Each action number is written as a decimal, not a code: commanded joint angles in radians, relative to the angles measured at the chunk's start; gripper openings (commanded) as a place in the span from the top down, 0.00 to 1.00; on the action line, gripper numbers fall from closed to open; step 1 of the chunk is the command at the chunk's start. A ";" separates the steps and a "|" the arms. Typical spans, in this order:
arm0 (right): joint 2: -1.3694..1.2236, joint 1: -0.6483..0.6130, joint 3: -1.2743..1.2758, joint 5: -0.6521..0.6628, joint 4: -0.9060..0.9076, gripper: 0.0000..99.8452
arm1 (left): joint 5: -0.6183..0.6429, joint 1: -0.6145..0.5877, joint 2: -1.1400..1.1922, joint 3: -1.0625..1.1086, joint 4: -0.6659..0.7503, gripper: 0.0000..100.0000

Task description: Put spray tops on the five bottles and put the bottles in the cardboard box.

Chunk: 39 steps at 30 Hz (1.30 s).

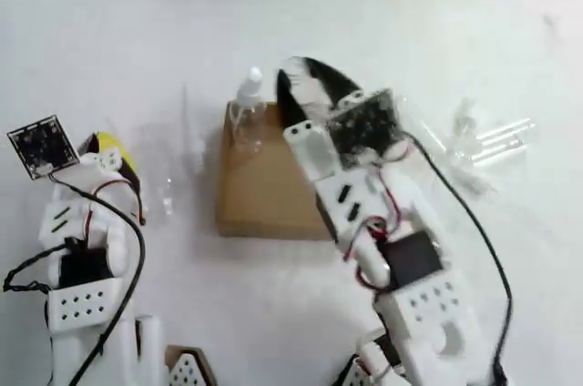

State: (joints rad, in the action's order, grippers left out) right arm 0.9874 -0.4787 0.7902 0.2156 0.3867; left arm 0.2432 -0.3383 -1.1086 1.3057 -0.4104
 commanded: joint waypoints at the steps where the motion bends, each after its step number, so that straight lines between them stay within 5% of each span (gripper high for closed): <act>1: -0.113 0.015 0.124 -0.018 -0.315 0.98 | -0.011 0.012 -0.015 -0.015 0.031 0.98; 8: -0.228 0.061 0.350 -0.018 -0.691 0.98 | -0.012 0.012 -0.010 -0.011 0.069 0.98; 20: -0.638 0.050 0.374 -0.018 -1.069 0.98 | -0.012 0.012 -0.010 -0.011 0.066 0.98; 39: -0.832 0.030 0.241 -0.020 -1.087 0.98 | -0.012 0.013 -0.016 0.005 0.074 0.98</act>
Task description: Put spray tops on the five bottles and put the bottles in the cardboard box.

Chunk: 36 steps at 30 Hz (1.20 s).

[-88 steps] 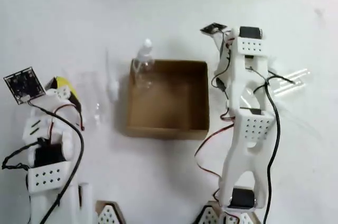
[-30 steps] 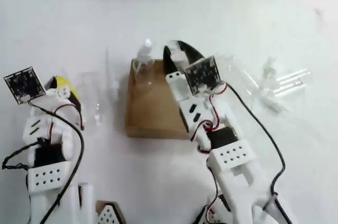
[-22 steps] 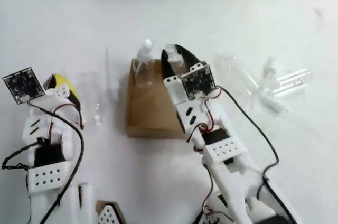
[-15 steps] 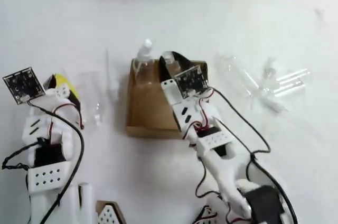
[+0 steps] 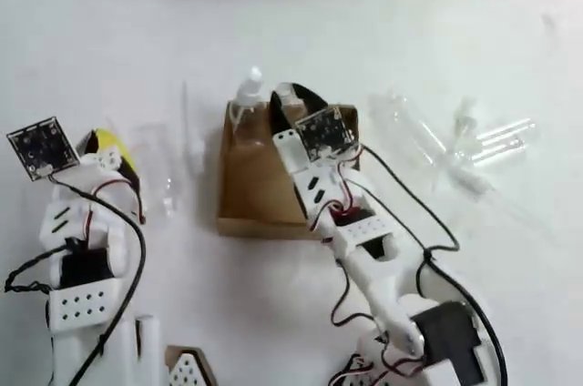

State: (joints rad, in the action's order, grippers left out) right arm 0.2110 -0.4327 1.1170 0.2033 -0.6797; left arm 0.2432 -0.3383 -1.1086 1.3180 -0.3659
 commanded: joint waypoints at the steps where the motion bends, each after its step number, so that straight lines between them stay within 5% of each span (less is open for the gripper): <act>1: -0.082 -0.016 -0.106 -0.008 -0.024 0.98 | -0.012 0.013 -0.016 -0.008 0.029 0.98; 15: -0.137 -0.016 -0.153 -0.008 -0.025 0.98 | -0.012 0.013 -0.016 -0.008 0.029 0.98; 22: -0.143 -0.016 -0.149 -0.008 -0.019 0.79 | -0.012 0.013 -0.016 -0.008 0.029 0.98; 36: -0.041 -0.019 -0.097 -0.008 -0.019 0.83 | -0.012 0.013 -0.016 -0.009 0.029 0.98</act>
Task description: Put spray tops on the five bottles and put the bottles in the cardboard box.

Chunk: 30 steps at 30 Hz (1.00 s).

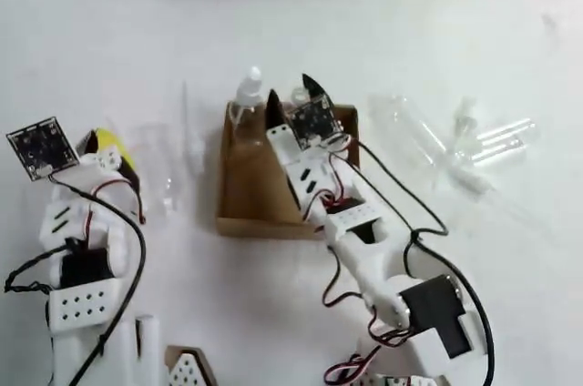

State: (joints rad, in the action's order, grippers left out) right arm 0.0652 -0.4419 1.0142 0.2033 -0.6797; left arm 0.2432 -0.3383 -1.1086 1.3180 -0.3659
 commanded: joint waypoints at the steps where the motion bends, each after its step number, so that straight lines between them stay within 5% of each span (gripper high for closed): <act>1: 0.139 -0.012 0.028 -0.008 -0.019 0.83 | -0.012 0.013 -0.016 -0.009 0.029 0.98; 12: 0.516 0.051 0.187 -0.006 0.025 0.83 | -0.012 0.013 -0.016 -0.009 0.029 0.98; 20: 0.905 0.154 0.135 -0.006 0.591 0.88 | -0.012 0.013 -0.016 -0.009 0.031 0.98; 22: 0.931 0.180 0.075 -0.008 0.789 0.99 | -0.012 0.013 -0.016 -0.009 0.031 0.98; 25: 0.891 0.185 0.018 0.002 1.040 0.97 | -0.012 0.013 -0.016 -0.009 0.031 0.98; 30: 0.705 0.183 -0.015 0.003 1.121 0.98 | -0.012 0.013 -0.016 -0.006 0.031 0.98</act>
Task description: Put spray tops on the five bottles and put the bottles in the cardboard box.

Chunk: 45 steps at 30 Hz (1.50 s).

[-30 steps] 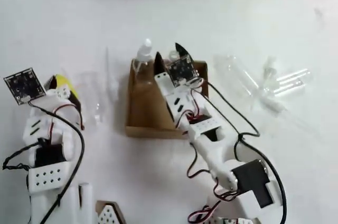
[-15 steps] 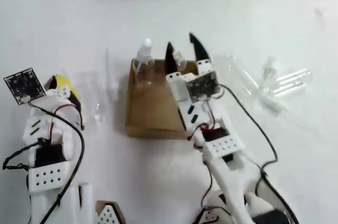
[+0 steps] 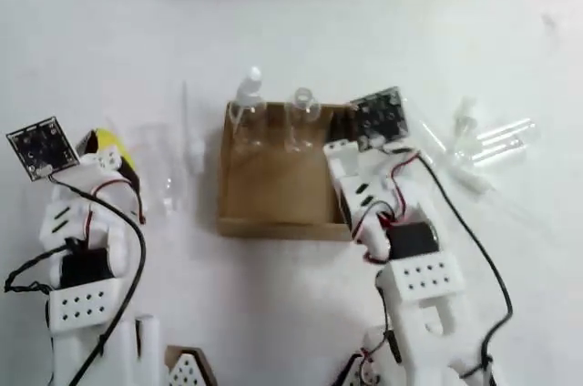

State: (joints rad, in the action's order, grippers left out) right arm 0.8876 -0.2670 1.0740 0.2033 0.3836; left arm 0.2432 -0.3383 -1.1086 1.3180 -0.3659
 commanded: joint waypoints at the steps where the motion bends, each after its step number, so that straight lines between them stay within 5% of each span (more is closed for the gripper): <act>1: -0.166 0.001 -0.091 0.003 0.064 0.98 | -0.012 0.013 -0.016 -0.005 0.031 0.98; 11: -0.665 -0.028 -0.459 0.003 0.236 0.98 | -0.012 0.013 -0.016 -0.003 0.029 0.98; 24: -0.915 -0.030 -0.649 0.003 0.232 0.98 | -0.012 0.013 -0.016 -0.003 0.029 0.98; 32: -0.888 -0.015 -0.649 0.003 0.252 0.98 | -0.012 0.013 -0.016 -0.003 0.029 0.98; 37: -0.636 0.062 -0.651 0.003 0.418 0.98 | -0.012 0.013 -0.016 -0.005 0.029 0.98; 42: -0.337 0.254 -0.720 0.008 0.576 0.98 | -0.012 0.013 -0.016 -0.005 0.029 0.98; 45: -0.323 0.395 -0.825 0.135 0.679 0.98 | -0.012 0.013 -0.016 -0.005 0.029 0.98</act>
State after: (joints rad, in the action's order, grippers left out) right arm 0.4780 -0.0384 0.3928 0.2094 0.9452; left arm 0.2432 -0.3383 -1.1086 1.3226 -0.3659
